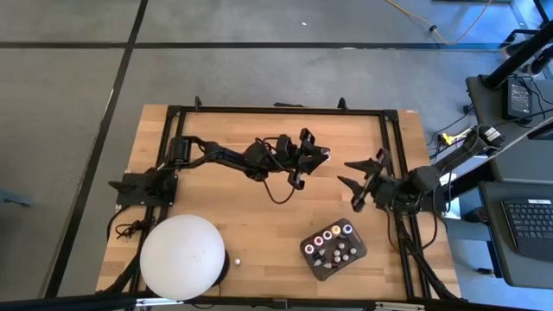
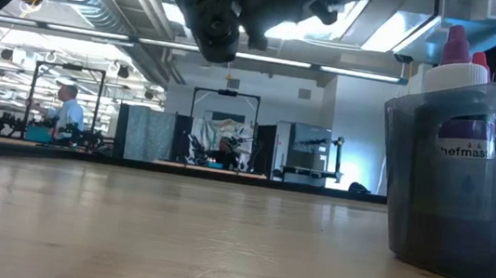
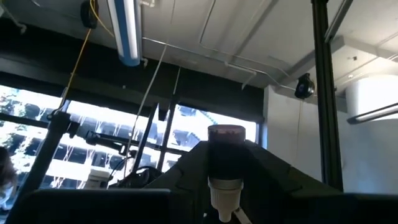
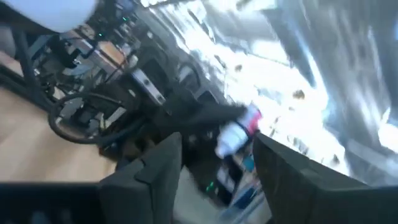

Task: Pick & Place food coloring
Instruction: Put the small red food coloring bottle into the bin

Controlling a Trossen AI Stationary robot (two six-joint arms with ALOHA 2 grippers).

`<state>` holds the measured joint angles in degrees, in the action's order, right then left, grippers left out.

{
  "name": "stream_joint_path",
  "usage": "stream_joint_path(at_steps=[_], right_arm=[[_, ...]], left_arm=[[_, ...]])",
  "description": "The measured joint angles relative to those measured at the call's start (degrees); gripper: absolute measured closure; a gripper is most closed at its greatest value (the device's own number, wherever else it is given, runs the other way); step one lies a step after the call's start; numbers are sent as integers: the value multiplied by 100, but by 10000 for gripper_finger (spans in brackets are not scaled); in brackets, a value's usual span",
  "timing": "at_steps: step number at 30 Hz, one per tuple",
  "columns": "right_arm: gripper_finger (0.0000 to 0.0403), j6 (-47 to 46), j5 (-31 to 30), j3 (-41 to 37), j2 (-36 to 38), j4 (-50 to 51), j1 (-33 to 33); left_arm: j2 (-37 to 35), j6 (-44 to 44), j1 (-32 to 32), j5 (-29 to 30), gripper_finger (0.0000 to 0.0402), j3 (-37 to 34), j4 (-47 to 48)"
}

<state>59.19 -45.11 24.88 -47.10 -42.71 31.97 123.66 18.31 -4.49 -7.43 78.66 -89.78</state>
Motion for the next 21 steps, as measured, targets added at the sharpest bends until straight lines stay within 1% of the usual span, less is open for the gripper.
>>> stream_joint_path(at_steps=[3,7,12,15,21], right_arm=[[212,604,320,0,-156,-393,-95],[215,863,414,16,-319,-718,-237],[214,882,774,135,-511,-738,-489],[214,883,899,216,-643,-967,-623],[214,884,1229,414,-932,-1151,-874]], left_arm=[[0,7,15,1,315,87,-2],[0,46,52,0,315,186,-2],[0,46,122,1,315,368,0],[0,38,166,-4,315,439,1],[0,-195,230,43,315,460,2]])
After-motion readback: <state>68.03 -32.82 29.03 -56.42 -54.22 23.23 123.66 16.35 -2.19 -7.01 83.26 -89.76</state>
